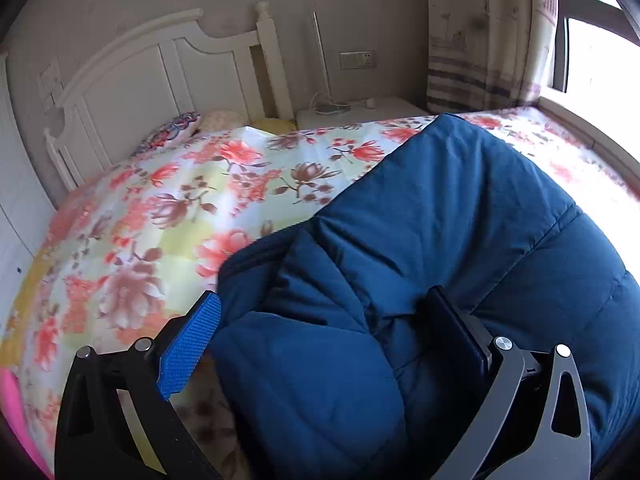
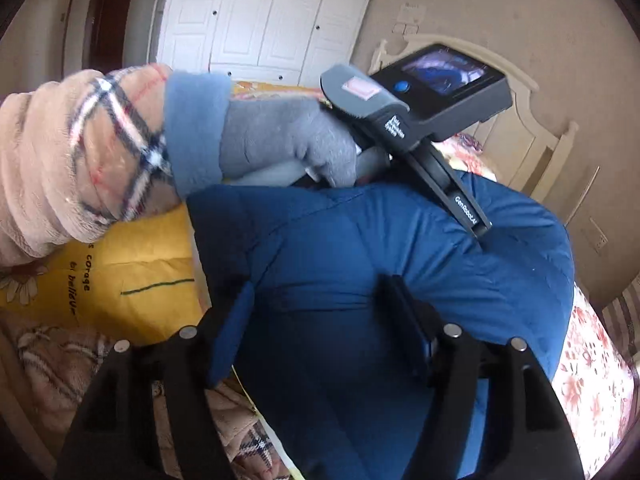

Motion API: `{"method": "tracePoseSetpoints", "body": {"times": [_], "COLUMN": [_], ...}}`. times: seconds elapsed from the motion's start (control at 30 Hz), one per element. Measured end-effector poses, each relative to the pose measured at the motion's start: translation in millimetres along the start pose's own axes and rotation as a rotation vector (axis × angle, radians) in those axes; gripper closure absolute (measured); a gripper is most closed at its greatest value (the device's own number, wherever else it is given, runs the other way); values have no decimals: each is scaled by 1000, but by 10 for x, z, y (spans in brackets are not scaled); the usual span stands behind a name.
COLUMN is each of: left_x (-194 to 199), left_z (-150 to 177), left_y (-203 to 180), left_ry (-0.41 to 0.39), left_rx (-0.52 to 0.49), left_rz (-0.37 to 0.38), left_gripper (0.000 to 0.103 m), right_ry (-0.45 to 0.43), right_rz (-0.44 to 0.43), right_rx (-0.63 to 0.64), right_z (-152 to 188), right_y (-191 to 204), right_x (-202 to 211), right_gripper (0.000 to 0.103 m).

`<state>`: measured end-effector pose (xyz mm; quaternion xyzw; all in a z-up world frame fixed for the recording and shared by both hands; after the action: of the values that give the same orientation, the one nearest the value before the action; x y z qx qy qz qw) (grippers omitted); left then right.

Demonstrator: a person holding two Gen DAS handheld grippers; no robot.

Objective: Fold large clothes

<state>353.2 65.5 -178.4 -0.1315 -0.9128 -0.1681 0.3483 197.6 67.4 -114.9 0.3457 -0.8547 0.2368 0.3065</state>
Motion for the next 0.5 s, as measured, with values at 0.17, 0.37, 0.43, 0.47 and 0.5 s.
{"method": "tracePoseSetpoints", "body": {"times": [0.17, 0.37, 0.43, 0.47, 0.5], "left_x": [710, 620, 454, 444, 444], "left_z": [-172, 263, 387, 409, 418], "left_y": [129, -227, -210, -163, -136], "left_ry": [-19, 70, 38, 44, 40], "left_rx": [-32, -102, -23, 14, 22], "left_rz": [-227, -214, -145, -125, -135], "left_gripper": [5, 4, 4, 4, 4], "right_ry": [82, 68, 84, 87, 81], "right_rz": [3, 30, 18, -14, -53], "right_rx": [-4, 30, 99, 120, 121], "right_z": [-39, 2, 18, 29, 34], "right_y": [-85, 102, 144, 146, 102], "right_x": [-49, 36, 135, 212, 308], "right_gripper": [35, 34, 34, 34, 35]}}
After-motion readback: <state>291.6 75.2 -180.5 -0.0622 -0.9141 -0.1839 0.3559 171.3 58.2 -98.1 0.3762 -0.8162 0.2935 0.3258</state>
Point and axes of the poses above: each gripper's, at about its wrist camera, not at the fingertips, and x roughly against the way its jaws point, y to its left, z to its underside, the point moved 9 cm from there along -x, roughly the way its jaws point, and after that the axes turned 1 degree about y, right-handed, at the moved point
